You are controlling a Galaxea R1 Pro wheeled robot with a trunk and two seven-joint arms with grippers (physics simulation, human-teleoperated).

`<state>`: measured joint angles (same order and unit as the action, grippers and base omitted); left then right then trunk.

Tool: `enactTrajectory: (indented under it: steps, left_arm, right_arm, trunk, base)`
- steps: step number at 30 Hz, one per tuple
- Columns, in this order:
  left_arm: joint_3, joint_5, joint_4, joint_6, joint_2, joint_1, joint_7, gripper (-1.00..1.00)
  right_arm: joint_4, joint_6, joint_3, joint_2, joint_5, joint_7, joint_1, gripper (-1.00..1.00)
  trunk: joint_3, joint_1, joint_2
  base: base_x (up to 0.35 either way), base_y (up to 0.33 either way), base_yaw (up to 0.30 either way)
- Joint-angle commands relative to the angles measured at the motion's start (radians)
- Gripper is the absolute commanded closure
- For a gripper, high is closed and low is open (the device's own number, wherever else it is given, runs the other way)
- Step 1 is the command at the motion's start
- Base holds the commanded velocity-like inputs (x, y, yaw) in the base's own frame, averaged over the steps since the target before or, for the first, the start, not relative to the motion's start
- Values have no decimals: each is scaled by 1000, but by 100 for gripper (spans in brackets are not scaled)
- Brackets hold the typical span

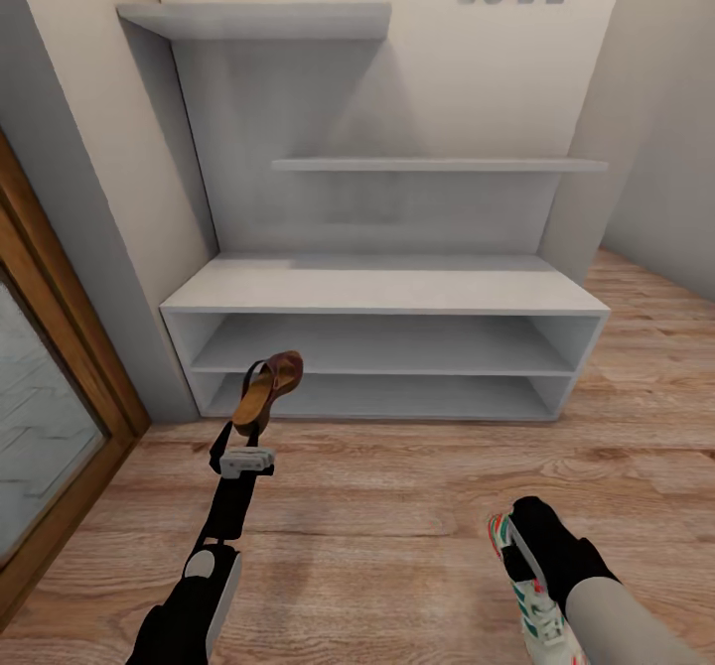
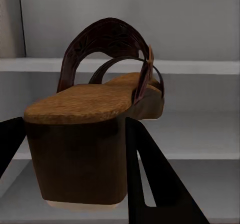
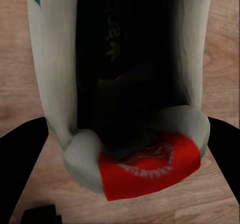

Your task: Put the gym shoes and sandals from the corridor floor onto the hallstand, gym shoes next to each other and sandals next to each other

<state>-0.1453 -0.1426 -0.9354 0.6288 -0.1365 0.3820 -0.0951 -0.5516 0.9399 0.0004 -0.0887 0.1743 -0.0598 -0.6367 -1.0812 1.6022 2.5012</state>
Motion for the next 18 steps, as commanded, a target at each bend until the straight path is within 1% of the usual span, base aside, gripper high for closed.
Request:
enactTrajectory:
  steps: [1,2,4,5,6,9,10,12,14,18]
  left_arm:
    - [0,0,0,0,0,0,0,100]
    - [0,0,0,0,0,0,0,100]
    - [1,0,0,-1,0,0,0,100]
    - [2,0,1,-1,0,0,0,100]
    - [2,0,3,-1,0,0,0,100]
    - [1,-1,5,-1,0,0,0,100]
    - [1,-1,8,-1,0,0,0,100]
    - [2,-1,13,-2,0,0,0,100]
    - [3,-2,39,-2,0,0,0,100]
    - [5,-2,81,-2,0,0,0,100]
  right_arm:
    - [0,1,0,0,7,1,0,100]
    - [-5,15,-2,0,-32,28,-1,100]
    - [-7,25,-3,-1,-66,46,-1,100]
    - [-7,31,-4,-2,-94,58,-1,100]
    - [-7,33,-5,-2,-104,62,-1,100]
    - [-7,37,-7,-4,-124,71,-1,100]
    - [0,40,-7,-5,-137,76,-1,100]
    - [10,41,-7,-5,-140,79,-1,100]
    - [20,41,-7,-5,-143,81,-1,100]
    - [29,41,-7,-5,-145,83,-1,100]
  trunk:
    - [0,0,0]
    - [0,0,0]
    - [0,0,0]
    - [0,0,0]
    - [0,0,0]
    - [0,0,0]
    - [0,0,0]
    - [0,0,0]
    - [0,0,0]
    - [0,0,0]
  base:
    - [0,0,0]
    - [0,0,0]
    - [0,0,0]
    - [0,0,0]
    - [0,0,0]
    - [0,0,0]
    - [0,0,0]
    - [0,0,0]
    - [60,0,0]
    - [132,0,0]
